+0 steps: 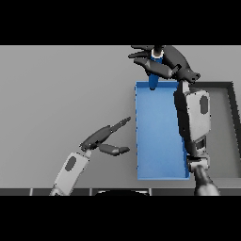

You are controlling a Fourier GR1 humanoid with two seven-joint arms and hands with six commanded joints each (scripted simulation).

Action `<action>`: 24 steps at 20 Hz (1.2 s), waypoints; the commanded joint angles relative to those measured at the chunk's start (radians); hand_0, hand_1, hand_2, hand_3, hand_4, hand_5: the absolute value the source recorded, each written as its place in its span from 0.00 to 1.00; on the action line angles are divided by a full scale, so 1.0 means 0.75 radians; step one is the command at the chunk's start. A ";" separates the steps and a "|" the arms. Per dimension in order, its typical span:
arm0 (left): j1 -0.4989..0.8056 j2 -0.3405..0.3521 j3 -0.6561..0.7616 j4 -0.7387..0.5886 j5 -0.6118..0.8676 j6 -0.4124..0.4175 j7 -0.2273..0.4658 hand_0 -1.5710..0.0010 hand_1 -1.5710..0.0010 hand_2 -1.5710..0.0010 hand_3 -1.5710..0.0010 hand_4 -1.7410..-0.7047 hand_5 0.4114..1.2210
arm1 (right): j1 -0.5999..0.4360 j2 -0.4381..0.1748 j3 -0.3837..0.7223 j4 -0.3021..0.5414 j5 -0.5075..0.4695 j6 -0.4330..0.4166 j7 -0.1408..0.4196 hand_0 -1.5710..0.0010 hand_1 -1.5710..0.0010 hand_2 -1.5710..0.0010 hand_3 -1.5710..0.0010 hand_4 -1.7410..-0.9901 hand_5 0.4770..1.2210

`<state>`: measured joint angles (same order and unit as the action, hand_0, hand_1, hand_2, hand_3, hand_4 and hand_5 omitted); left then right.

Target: Pick up the blue pipe and place it into the blue bin.

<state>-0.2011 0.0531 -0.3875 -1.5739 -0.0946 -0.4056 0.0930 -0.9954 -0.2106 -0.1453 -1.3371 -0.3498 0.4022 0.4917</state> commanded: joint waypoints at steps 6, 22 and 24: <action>-0.005 0.001 -0.005 0.032 -0.033 0.013 -0.043 1.00 1.00 1.00 1.00 0.78 0.06 | 0.195 -0.012 -0.011 0.011 0.153 -0.026 0.097 0.00 0.00 0.00 0.00 0.32 1.00; -0.007 0.007 -0.004 0.029 -0.061 0.038 -0.088 1.00 1.00 1.00 1.00 0.79 0.10 | 0.362 -0.265 0.522 0.450 -0.148 -0.472 0.157 0.00 0.00 0.03 0.71 0.15 0.92; -0.037 -0.001 0.008 0.035 -0.051 0.040 -0.052 1.00 1.00 1.00 1.00 0.79 0.10 | 0.324 -0.355 0.712 0.498 -0.347 -0.587 0.158 0.31 0.35 0.37 0.81 0.36 0.90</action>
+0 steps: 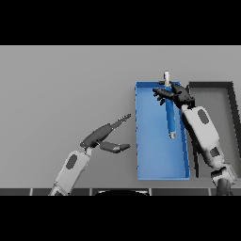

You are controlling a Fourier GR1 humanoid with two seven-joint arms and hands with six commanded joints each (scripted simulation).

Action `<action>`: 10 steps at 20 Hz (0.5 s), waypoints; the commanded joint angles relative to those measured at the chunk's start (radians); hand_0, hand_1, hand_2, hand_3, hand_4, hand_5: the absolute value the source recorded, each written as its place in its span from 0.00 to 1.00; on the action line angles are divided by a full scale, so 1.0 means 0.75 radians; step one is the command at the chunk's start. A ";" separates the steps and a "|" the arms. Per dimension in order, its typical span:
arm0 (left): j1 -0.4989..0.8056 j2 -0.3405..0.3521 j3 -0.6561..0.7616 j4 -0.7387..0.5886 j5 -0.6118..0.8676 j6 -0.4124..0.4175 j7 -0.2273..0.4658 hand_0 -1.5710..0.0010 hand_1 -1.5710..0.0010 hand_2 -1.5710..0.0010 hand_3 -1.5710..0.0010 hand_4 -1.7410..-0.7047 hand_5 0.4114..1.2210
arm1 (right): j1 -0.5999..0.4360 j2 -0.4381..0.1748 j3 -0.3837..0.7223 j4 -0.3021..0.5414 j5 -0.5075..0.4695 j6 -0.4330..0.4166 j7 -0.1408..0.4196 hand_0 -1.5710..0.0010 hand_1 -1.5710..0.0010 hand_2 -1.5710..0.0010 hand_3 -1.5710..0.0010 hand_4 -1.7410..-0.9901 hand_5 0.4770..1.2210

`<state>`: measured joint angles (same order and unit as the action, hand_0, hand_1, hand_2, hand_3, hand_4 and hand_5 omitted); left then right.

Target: Pick up the blue pipe and place it into the blue bin.

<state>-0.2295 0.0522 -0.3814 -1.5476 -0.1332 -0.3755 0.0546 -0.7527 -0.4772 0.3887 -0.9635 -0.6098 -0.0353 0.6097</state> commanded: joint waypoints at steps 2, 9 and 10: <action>0.018 0.015 0.005 0.000 0.003 -0.005 -0.020 1.00 1.00 1.00 1.00 0.79 0.10 | -0.047 -0.095 0.168 -0.017 -0.152 -0.086 0.000 0.56 0.58 0.60 0.88 0.49 0.87; 0.033 0.009 -0.008 -0.004 -0.002 -0.001 -0.017 1.00 1.00 1.00 1.00 0.79 0.11 | -0.108 -0.291 0.503 -0.213 -0.073 0.078 0.000 0.91 0.91 0.92 0.98 0.71 0.48; 0.006 0.001 0.002 0.000 0.010 -0.004 -0.002 1.00 1.00 1.00 1.00 0.78 0.10 | -0.129 -0.301 0.540 -0.210 -0.079 0.091 0.000 0.93 0.93 0.93 0.98 0.73 0.45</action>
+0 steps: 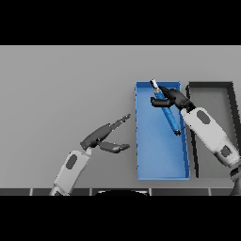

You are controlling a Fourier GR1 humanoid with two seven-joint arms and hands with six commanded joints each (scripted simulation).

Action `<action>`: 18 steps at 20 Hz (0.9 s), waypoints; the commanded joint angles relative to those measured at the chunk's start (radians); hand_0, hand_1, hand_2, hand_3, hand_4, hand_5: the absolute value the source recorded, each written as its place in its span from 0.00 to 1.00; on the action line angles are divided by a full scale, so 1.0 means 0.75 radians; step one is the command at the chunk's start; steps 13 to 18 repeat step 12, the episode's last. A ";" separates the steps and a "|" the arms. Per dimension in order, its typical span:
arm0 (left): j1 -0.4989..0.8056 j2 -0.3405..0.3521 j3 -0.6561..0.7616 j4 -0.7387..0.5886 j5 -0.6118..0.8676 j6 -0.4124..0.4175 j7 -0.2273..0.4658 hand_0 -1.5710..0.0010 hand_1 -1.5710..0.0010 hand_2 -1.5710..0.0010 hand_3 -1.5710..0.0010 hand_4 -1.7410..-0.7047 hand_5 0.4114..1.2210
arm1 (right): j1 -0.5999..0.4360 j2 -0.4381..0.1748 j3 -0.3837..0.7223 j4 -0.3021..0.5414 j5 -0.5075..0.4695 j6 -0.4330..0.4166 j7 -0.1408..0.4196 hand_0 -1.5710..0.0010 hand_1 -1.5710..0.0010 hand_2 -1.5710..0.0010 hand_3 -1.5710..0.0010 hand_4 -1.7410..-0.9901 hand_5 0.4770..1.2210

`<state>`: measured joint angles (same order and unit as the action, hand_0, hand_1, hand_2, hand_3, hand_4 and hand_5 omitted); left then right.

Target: Pick up the blue pipe and place it into the blue bin.

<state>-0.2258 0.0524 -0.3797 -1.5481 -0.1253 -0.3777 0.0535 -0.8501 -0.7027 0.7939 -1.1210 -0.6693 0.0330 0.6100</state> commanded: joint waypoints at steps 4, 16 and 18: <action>0.024 0.013 -0.002 -0.012 0.003 -0.008 -0.013 1.00 1.00 1.00 1.00 0.78 0.10 | -0.014 -0.020 0.058 -0.007 0.002 0.035 0.000 0.97 0.97 0.97 0.99 0.82 0.36; 0.029 0.007 -0.007 0.021 -0.021 0.009 -0.047 1.00 1.00 1.00 1.00 0.78 0.10 | -0.027 -0.035 0.076 -0.031 0.015 0.093 -0.027 0.99 0.99 0.99 1.00 0.87 0.32; 0.029 0.007 -0.007 0.021 -0.021 0.009 -0.047 1.00 1.00 1.00 1.00 0.78 0.10 | -0.027 -0.035 0.076 -0.031 0.015 0.093 -0.027 0.99 0.99 0.99 1.00 0.87 0.32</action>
